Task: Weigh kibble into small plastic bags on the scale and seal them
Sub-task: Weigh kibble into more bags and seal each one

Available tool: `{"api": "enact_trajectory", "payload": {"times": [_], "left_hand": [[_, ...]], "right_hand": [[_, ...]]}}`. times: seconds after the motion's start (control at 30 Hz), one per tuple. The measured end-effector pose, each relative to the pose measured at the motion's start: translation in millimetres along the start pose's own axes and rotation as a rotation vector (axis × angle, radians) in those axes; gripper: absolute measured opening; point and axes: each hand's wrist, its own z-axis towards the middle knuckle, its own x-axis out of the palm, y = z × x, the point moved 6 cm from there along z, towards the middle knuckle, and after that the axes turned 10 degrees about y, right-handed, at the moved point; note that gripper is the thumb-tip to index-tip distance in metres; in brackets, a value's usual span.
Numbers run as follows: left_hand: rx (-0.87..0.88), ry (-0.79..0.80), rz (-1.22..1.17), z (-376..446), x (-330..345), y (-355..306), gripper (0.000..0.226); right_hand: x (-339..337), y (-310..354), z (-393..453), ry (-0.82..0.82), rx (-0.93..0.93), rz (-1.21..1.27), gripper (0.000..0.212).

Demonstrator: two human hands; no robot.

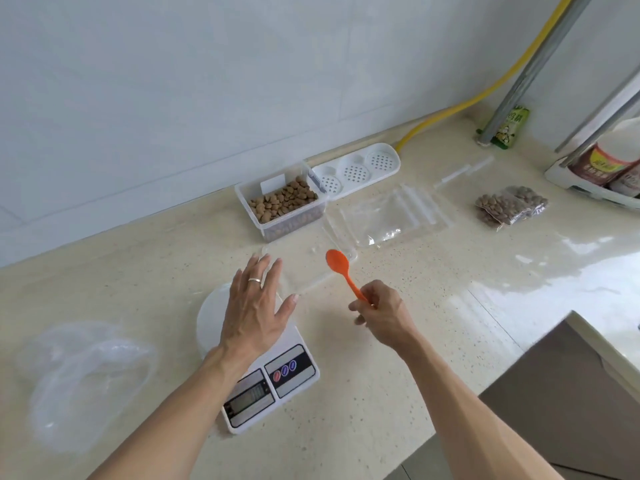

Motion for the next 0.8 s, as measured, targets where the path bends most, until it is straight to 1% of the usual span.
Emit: {"api": "enact_trajectory", "payload": {"times": [0.13, 0.23, 0.3, 0.37, 0.47, 0.5, 0.57, 0.6, 0.63, 0.73, 0.8], "left_hand": [[-0.066, -0.013, 0.011, -4, -14, 32, 0.073], [-0.110, -0.021, 0.008, -10, -21, 52, 0.072], [-0.140, -0.004, -0.008, -13, -23, 61, 0.067], [-0.152, 0.025, -0.037, -12, -24, 65, 0.058], [-0.138, 0.053, -0.087, -4, -29, 61, 0.046], [-0.136, 0.049, -0.157, 0, -33, 57, 0.043], [-0.146, 0.042, -0.385, 7, -44, 49, 0.031], [-0.150, 0.057, -0.496, 11, -48, 44, 0.023], [-0.148, 0.078, -0.578, 15, -52, 39, 0.021], [-0.134, 0.144, -0.750, 23, -63, 26, 0.026], [-0.105, 0.177, -0.863, 27, -71, 19, 0.026]], "right_hand": [[28, 44, 18, 0.008, -0.057, -0.048, 0.016], [52, 57, 29, 0.016, -0.014, -0.080, 0.026], [67, 59, 34, 0.055, 0.018, -0.115, 0.023], [76, 61, 35, 0.094, 0.029, -0.108, 0.016], [76, 72, 30, 0.173, -0.008, 0.014, 0.012], [74, 78, 29, 0.203, -0.024, 0.052, 0.011], [68, 89, 26, 0.254, -0.060, 0.094, 0.012], [64, 96, 26, 0.270, -0.082, 0.101, 0.012], [59, 102, 25, 0.277, -0.105, 0.094, 0.011], [44, 121, 22, 0.308, -0.156, 0.035, 0.006], [40, 131, 18, 0.424, -0.157, -0.004, 0.009]]}}
